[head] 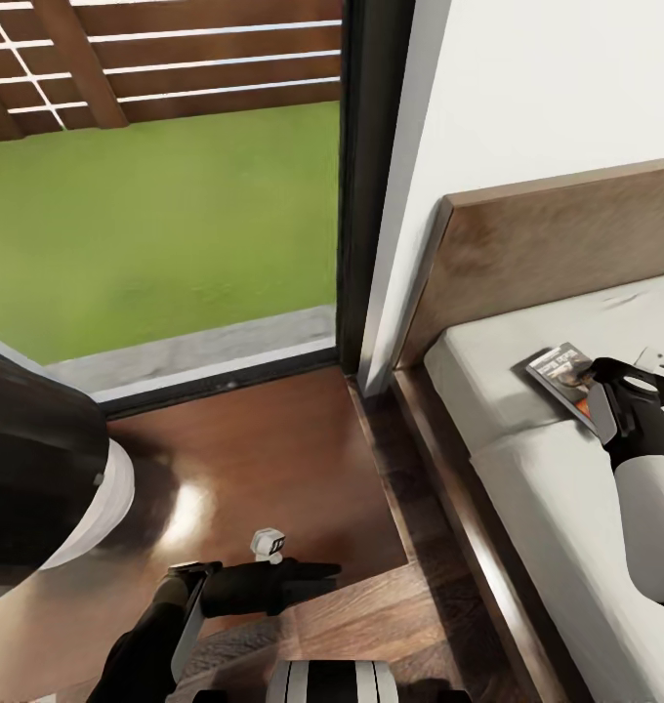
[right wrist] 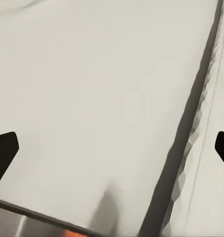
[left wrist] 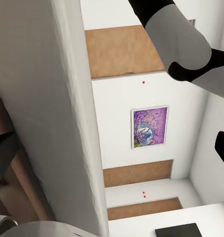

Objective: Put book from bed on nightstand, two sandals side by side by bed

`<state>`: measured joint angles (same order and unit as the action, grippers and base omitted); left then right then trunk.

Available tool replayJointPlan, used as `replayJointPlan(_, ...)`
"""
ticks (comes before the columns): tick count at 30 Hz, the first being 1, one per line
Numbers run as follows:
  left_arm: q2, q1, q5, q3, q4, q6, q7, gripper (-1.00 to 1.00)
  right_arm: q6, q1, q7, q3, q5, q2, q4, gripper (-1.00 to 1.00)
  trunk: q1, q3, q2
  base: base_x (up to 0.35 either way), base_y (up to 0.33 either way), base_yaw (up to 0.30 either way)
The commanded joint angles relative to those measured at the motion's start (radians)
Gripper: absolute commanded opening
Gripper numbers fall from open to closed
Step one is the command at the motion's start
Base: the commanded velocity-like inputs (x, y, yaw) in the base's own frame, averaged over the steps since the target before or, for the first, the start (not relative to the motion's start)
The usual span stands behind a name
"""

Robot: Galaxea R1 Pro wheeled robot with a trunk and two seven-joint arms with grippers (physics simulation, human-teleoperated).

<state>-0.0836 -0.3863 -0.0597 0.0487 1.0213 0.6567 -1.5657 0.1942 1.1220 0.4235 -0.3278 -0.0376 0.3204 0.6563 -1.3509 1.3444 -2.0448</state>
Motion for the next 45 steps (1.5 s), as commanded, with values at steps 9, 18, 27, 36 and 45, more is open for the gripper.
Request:
replayJointPlan(9, -0.001, 0.0, 0.001, 0.002, 0.0, 0.011, -0.005, 1.0, 0.005, -0.001, 0.003, 0.001, -0.013, 0.0, -0.032, 1.0, 0.0, 0.001, 0.0, -0.002, 0.0, 0.0)
replayJointPlan(18, -0.001, 0.0, 0.0, 0.002, 0.0, 0.011, -0.005, 1.0, 0.005, 0.0, 0.003, 0.001, -0.013, 0.0, -0.032, 1.0, 0.0, 0.001, 0.0, -0.119, 0.0, 0.0)
replayJointPlan(27, -0.001, 0.0, 0.0, 0.002, 0.0, 0.011, -0.005, 1.0, 0.005, 0.0, 0.003, 0.001, -0.013, 0.0, -0.032, 1.0, 0.0, 0.001, 0.0, -0.003, 0.0, 0.0)
replayJointPlan(36, -0.001, 0.0, 0.0, 0.002, 0.0, 0.011, -0.005, 1.0, 0.005, 0.0, 0.003, 0.001, -0.013, 0.0, -0.032, 1.0, 0.0, 0.001, 0.0, -0.128, 0.0, 0.0)
replayJointPlan(45, -0.001, 0.0, 0.0, 0.002, 0.0, 0.011, -0.005, 1.0, 0.005, 0.0, 0.003, 0.001, -0.013, -0.001, -0.032, 1.0, 0.0, 0.001, 0.0, -0.01, 0.0, 0.0)
